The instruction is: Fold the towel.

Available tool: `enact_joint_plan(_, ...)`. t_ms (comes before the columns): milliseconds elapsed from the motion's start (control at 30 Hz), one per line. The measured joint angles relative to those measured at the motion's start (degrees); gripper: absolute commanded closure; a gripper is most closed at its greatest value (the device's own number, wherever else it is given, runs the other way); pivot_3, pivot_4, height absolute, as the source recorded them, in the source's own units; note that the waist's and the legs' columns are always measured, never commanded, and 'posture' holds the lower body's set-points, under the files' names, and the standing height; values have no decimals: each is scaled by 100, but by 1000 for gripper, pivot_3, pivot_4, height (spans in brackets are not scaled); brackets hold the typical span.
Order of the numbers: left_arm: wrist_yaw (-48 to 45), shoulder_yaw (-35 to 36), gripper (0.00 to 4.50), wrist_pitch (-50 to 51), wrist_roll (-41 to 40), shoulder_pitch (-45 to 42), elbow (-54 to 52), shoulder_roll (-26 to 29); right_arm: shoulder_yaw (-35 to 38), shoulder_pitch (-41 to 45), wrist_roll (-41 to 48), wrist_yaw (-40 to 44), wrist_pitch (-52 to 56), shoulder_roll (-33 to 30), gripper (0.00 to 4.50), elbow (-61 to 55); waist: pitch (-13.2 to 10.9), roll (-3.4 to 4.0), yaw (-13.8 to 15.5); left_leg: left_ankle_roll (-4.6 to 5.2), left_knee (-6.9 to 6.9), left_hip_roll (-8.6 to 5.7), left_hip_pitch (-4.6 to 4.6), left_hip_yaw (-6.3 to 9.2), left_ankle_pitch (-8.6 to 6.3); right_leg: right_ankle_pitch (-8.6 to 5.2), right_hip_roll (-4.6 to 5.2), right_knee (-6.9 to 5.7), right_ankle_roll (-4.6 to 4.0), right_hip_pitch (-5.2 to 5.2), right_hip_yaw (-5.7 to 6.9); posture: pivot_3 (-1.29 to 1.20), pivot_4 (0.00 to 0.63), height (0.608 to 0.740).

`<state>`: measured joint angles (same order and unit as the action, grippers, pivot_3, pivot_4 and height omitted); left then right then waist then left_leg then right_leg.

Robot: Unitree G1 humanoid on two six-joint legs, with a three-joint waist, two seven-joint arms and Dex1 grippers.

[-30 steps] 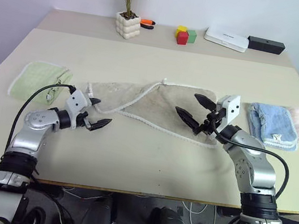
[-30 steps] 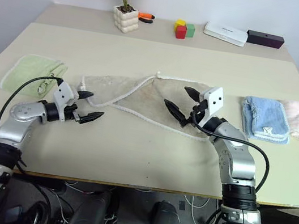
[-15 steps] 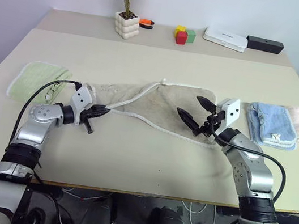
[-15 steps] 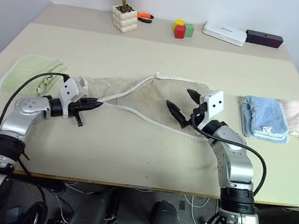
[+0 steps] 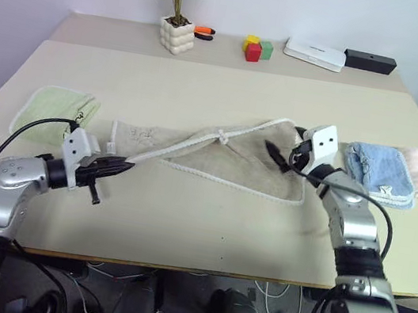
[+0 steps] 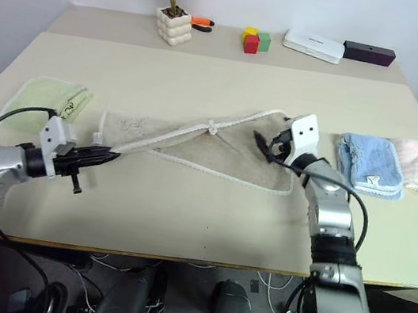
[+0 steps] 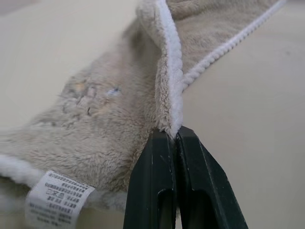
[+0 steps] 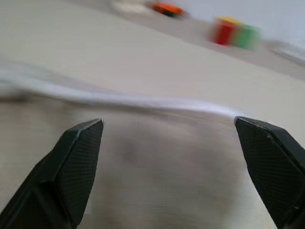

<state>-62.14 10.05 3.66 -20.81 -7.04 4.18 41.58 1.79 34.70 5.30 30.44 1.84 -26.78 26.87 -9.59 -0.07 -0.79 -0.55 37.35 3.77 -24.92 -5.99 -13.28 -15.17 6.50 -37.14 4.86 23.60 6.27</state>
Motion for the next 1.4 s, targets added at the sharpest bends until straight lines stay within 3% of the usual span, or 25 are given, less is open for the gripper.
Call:
enact_joint_plan(200, 80, 56, 4477, 31, -64, 627, -523, 2, -692, 726, -1162, -113, -1409, -418, 0, 1601, -3, 4, -43, -3, -8, 1, 0, -11, 2, 0, 0, -1, 0, 8, -5, 0, 150, 740)
enact_joint_plan(367, 177, 130, 4477, -76, -106, 1106, -908, -55, -804, 1503, -1319, 45, -1800, -277, 0, 2812, -8, 12, -108, -6, -8, 2, 0, -14, 4, 1, -1, -4, 0, 9, -7, 0, 150, 740)
enact_joint_plan(600, 336, 151, 4477, -155, -101, 1317, -1080, -107, -73, 2300, -706, -82, -495, 319, 0, 4218, -8, 12, -128, -7, -8, 2, 0, -12, 5, 1, -1, -4, -1, 5, -6, 0, 150, 740)
enact_joint_plan(833, 379, 157, 4477, -176, -111, 1349, -1148, -107, 393, 2407, -342, -213, 305, 387, 0, 4329, -7, 13, -140, -7, -7, 2, 1, -11, 5, 1, 0, -6, -1, 4, -6, 0, 150, 740)
enact_joint_plan(967, 393, 157, 4500, -200, -106, 1314, -1144, -107, 519, 2421, -208, -28, 585, 404, 1289, 4308, -7, 13, -143, -7, -7, 2, 2, -11, 5, 1, 0, -6, -1, 4, -6, 0, 150, 740)
enact_joint_plan(1167, 384, 145, 4500, -205, -104, 1052, -1068, -108, 548, 2380, -116, 485, 983, 440, 4395, 4054, -6, 12, -179, -7, -11, 4, 8, -12, 5, 1, -2, -6, -1, 2, -6, 0, 150, 740)
enact_joint_plan(1400, 361, 70, 4500, -216, -103, 996, -922, -119, 524, 2071, -48, 814, 1300, 287, 4461, 3467, -6, 12, -146, -7, -11, 3, 9, -11, 4, 1, -1, -4, -1, -1, -6, 0, 150, 740)
